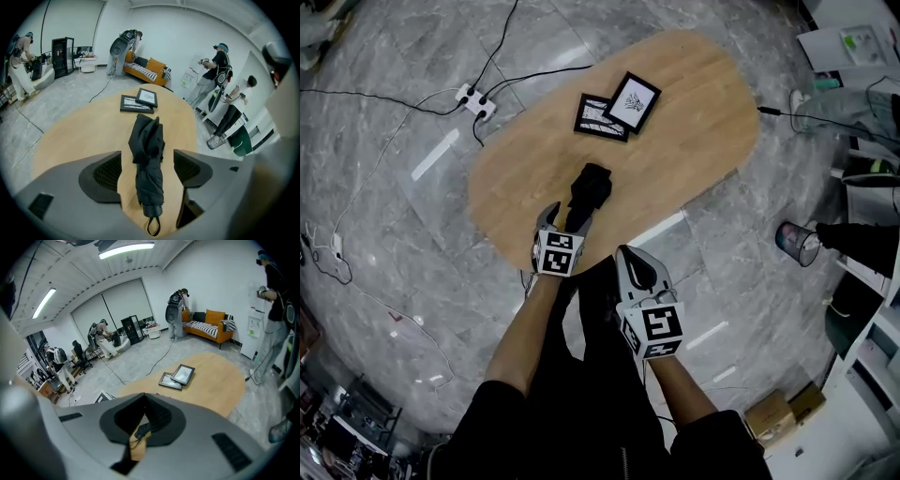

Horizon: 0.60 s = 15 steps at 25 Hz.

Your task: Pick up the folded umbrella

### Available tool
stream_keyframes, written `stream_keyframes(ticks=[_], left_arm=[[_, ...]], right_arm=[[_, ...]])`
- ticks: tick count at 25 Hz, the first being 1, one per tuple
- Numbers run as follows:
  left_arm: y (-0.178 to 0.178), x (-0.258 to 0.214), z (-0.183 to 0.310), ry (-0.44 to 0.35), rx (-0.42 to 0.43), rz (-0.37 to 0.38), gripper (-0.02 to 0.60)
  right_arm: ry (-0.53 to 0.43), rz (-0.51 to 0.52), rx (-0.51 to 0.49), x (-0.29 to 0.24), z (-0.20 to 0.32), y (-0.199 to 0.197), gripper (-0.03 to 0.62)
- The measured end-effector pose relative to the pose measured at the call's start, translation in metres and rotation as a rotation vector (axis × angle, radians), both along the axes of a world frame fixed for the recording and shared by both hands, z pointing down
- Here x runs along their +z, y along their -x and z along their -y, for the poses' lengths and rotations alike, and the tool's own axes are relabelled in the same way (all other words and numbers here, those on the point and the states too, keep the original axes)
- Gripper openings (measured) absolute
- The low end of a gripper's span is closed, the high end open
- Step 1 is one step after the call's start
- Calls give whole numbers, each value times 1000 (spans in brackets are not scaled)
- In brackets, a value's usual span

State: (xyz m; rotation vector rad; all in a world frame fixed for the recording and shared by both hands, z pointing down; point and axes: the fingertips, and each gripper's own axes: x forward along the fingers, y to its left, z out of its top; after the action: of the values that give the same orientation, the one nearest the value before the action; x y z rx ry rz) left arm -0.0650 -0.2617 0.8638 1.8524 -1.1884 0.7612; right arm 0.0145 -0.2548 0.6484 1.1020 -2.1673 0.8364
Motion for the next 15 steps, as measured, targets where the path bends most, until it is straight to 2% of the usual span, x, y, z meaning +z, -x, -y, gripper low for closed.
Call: stream_keyframes(ticks=[4,8,12,15], left_arm=[[-4,20,-3,35,6,-9,339],[-12,35,2,33,17,-17,339],[-15,53,-6,91,30,-1,339],[-20,61,-6,88,65,20,339]], right_arm=[[11,-7,-2,6,-3,-5,11],[20,-21,1,14,-4,-11,11],[35,-29,2,22,-7,-15,11],[48,-36,4,28,-11,-17,11]])
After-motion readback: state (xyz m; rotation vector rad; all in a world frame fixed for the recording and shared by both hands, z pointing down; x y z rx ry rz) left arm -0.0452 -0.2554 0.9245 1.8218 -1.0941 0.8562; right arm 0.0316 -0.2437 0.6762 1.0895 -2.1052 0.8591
